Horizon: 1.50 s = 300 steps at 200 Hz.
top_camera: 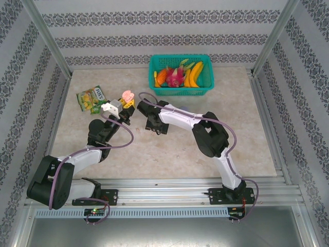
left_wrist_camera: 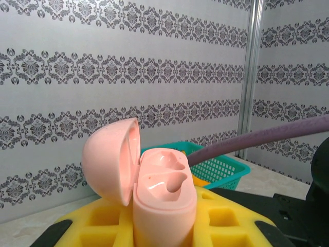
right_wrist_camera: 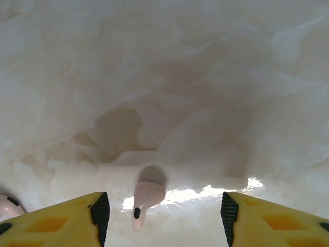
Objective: Insert wireless bluetooth earbuds into charging case
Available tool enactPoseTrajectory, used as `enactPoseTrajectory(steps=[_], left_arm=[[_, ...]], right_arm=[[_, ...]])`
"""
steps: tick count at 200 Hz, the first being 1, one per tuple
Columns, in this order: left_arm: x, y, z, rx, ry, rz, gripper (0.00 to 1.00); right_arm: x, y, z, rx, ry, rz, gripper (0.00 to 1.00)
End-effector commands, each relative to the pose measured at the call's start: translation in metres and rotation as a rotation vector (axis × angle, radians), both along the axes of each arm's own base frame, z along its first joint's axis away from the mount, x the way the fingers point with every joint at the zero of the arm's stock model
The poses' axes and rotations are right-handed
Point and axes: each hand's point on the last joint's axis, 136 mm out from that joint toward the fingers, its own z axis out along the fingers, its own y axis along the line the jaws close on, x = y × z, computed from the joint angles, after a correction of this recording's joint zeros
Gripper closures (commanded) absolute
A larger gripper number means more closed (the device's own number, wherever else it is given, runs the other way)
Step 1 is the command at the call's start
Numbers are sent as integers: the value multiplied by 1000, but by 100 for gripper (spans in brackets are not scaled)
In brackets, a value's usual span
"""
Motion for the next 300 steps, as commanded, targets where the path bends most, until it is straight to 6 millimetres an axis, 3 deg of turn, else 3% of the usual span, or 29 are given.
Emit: enactPoseTrajectory(steps=[1,64,143,300], left_arm=[[-3,8,12,-37,-50,14,100],[-3,8,9,-43,-43,9,100],[-3,6,9,-41,-41,-2,100],[-1,3,4,-42,-24,-19,100]], right_arm=[[-5,3,-3,-38,8,-2,40],[-12,6,-17,-65,32,26,48],[-14,-19,-23,-111,33,38,64],[3,-24,-22,-100,9,16,62]])
